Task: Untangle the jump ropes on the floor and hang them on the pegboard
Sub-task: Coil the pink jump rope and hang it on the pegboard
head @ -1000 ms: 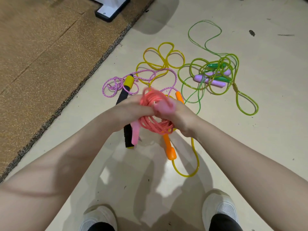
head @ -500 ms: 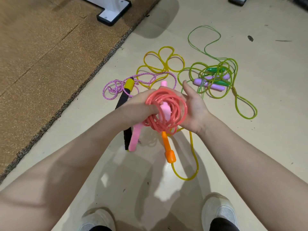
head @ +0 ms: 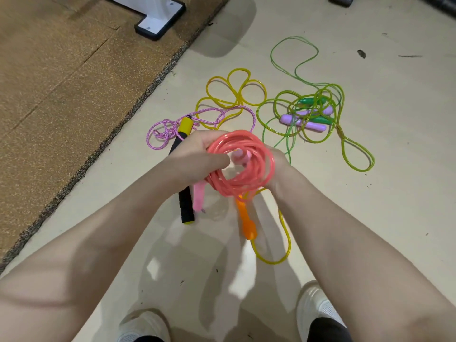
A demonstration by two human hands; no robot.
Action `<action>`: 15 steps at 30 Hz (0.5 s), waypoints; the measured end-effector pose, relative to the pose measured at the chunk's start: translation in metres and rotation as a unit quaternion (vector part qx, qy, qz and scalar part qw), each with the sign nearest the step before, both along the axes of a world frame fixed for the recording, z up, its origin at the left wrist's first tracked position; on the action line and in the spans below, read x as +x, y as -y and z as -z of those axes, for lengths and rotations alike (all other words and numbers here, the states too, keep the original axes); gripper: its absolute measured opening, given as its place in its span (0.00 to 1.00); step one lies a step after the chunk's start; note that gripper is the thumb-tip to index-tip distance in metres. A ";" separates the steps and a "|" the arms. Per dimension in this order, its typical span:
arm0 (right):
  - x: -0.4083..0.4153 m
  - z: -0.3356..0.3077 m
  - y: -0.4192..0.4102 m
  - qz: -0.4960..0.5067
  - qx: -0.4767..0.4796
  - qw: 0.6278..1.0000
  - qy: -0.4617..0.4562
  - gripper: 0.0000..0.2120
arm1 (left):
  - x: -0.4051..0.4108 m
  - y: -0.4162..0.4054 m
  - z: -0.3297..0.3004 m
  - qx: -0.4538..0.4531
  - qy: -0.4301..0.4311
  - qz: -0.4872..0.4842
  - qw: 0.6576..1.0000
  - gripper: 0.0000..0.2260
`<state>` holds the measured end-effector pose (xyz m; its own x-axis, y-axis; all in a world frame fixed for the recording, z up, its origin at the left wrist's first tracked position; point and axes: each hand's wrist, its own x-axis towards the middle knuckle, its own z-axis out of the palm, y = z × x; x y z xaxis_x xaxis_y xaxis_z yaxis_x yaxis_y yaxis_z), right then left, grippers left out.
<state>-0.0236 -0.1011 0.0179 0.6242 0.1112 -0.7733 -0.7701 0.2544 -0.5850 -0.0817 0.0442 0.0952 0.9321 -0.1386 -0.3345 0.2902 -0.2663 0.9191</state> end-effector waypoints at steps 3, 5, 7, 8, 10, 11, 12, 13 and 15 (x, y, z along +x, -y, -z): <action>0.005 0.021 0.028 -0.042 -0.102 0.994 -0.014 0.06 | -0.002 0.002 0.000 0.039 -0.004 0.039 0.998 0.15; 0.010 0.017 0.033 -0.128 -0.149 0.981 -0.005 0.07 | -0.001 0.005 0.008 0.049 -0.036 0.003 0.998 0.10; 0.019 0.001 0.029 -0.275 -0.243 0.930 0.035 0.21 | 0.002 0.005 0.015 0.052 -0.073 -0.034 0.995 0.05; 0.023 -0.009 0.025 -0.307 -0.266 0.910 0.077 0.27 | 0.004 0.004 0.016 0.064 -0.070 -0.031 0.995 0.04; 0.028 -0.038 0.015 -0.327 -0.180 0.914 0.160 0.30 | 0.011 0.005 0.010 0.067 -0.052 -0.009 0.996 0.04; 0.030 -0.051 0.012 -0.331 -0.104 0.921 0.177 0.28 | 0.016 0.007 0.005 0.057 -0.036 -0.005 0.998 0.05; 0.032 -0.062 0.011 -0.334 -0.047 0.923 0.187 0.25 | 0.023 0.009 -0.001 0.046 -0.020 -0.008 0.999 0.05; 0.035 -0.071 0.012 -0.340 -0.007 0.919 0.200 0.21 | 0.030 0.011 -0.008 0.038 -0.006 -0.014 0.999 0.04; 0.042 -0.090 0.024 -0.340 0.021 0.907 0.247 0.11 | 0.046 0.019 -0.028 0.036 0.022 -0.015 0.999 0.08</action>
